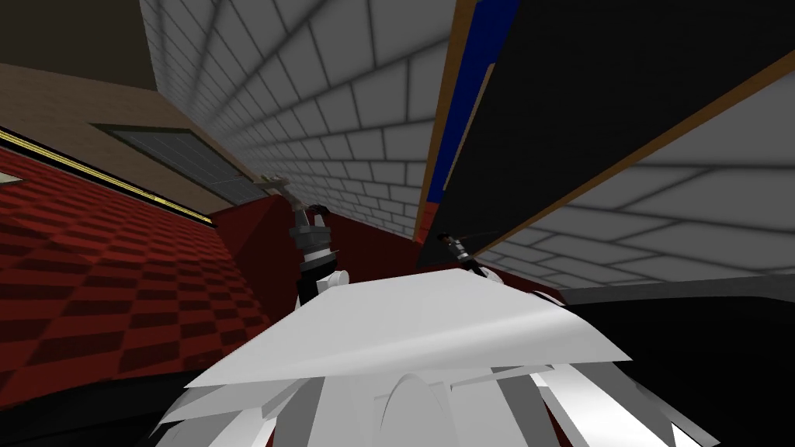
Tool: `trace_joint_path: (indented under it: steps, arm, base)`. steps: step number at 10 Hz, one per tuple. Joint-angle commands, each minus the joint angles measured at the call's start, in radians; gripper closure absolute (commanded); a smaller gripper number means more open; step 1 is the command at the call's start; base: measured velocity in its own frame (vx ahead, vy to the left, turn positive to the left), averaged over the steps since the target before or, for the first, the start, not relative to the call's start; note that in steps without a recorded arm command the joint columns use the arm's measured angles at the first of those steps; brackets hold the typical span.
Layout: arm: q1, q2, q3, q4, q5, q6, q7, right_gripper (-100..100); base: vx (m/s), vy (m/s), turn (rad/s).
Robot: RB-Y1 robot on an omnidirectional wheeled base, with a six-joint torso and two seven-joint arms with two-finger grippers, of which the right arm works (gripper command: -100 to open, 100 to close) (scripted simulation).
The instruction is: Pull the door open
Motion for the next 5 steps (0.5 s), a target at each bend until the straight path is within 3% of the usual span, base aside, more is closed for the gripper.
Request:
trace_joint_path:
  steps: [1, 2, 3, 4, 5]
  arm:
    - [0.029, -0.020, 0.009, -0.017, -0.001, -0.022, -0.012, 100]
    - [0.029, -0.020, 0.009, -0.017, -0.001, -0.022, -0.012, 100]
    - [0.043, -0.034, 0.018, -0.017, 0.000, -0.047, -0.023, 100]
    - [0.042, -0.024, 0.014, -0.024, -0.001, -0.028, -0.015, 100]
    - [0.052, -0.031, 0.024, -0.018, 0.000, -0.050, -0.022, 100]
  base:
    - [-0.225, -0.066, 0.118]
    - [-0.151, -0.043, 0.027]
    - [-0.148, -0.065, 0.111]
    - [-0.077, -0.039, 0.030]
    - [-0.149, -0.045, 0.170]
